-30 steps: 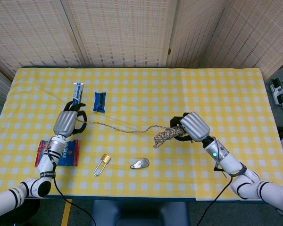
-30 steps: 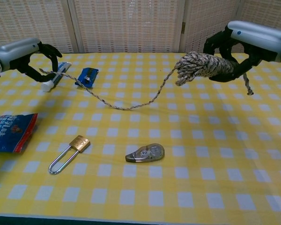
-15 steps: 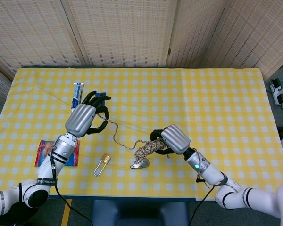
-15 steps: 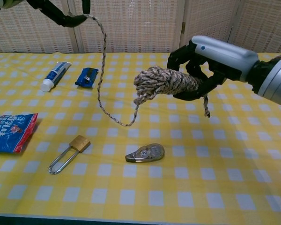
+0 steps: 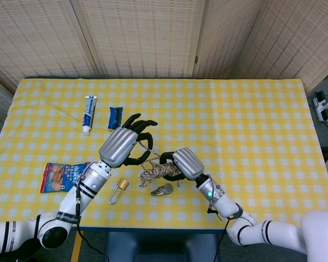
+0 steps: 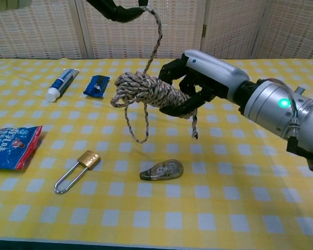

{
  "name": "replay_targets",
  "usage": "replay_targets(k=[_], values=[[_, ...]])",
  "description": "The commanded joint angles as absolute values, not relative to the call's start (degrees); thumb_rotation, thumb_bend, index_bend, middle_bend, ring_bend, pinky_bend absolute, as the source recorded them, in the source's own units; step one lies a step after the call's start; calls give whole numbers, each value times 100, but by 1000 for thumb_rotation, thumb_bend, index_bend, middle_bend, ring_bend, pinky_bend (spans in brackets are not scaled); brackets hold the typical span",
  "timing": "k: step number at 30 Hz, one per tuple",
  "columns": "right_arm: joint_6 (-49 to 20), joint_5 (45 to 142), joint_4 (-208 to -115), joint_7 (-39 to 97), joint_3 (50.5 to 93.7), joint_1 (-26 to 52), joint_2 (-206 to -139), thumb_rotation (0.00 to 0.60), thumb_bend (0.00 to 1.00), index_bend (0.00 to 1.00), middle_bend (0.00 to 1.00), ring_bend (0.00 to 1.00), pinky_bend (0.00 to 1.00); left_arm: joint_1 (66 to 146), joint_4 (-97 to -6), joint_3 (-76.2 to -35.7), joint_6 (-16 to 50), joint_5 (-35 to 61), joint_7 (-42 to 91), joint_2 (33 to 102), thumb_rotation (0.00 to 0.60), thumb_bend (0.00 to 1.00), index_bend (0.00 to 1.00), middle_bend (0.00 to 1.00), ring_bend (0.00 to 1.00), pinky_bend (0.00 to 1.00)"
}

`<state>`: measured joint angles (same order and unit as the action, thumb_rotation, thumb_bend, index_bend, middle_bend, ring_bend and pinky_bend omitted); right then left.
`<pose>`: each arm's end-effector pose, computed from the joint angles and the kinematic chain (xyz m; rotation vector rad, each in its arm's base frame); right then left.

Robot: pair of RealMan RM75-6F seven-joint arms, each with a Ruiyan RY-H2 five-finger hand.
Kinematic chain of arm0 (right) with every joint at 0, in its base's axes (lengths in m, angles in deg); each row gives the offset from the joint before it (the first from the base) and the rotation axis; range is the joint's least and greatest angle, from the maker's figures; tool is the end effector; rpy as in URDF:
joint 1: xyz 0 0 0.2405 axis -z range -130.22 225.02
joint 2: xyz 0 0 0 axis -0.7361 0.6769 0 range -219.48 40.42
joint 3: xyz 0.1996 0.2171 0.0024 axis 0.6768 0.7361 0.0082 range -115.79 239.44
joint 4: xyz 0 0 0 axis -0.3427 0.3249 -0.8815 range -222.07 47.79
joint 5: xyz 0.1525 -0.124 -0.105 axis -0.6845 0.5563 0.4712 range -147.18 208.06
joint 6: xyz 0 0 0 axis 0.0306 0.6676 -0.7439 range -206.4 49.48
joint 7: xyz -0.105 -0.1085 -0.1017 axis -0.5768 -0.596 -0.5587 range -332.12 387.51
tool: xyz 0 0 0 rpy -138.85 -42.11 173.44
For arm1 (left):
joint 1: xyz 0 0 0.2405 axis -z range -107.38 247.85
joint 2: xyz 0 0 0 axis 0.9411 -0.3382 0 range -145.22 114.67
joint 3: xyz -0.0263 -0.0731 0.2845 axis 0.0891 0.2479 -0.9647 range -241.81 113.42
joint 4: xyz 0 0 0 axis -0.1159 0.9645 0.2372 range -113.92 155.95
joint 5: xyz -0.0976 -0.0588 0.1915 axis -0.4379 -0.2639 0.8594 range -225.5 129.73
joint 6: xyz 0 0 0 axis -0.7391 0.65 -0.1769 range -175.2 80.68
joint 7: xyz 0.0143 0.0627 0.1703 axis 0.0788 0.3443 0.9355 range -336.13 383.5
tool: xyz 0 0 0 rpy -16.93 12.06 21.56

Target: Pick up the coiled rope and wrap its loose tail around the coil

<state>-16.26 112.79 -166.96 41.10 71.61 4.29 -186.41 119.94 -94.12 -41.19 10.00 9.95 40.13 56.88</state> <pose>-0.1029 -0.3814 -0.0696 1.8425 -1.2482 1.4998 -0.0042 0.3862 0.0748 -1.8763 -1.0236 -1.4174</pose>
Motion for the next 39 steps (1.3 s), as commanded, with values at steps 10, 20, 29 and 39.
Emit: replay_targets(k=[10,20,29,39], values=[[-579,10669,-15768,5024,8164,629,-19990,600,766,917,764,859,753,11465,-9896,-4621,905,1914,2769,5279,600,500,635,190,164,38],[-119,10583,-15482,6122,8712,725,-20244,600,766,918,767,881,755,10768,-9720,-5265,1453,3231,1961,5066,600,504,635,157,145,30],[-33,10529,-15659,6792,8917,840,-20200,600,766,919,768,898,755,10659,-9337,-5493,1417,3335,1666,5130,600,504,638,157,146,17],[-281,10365,-16417,7340,9052,1204,-19472,600,766,923,770,905,756,10669,-8599,-5473,1109,2642,1414,5266,600,504,638,157,149,15]])
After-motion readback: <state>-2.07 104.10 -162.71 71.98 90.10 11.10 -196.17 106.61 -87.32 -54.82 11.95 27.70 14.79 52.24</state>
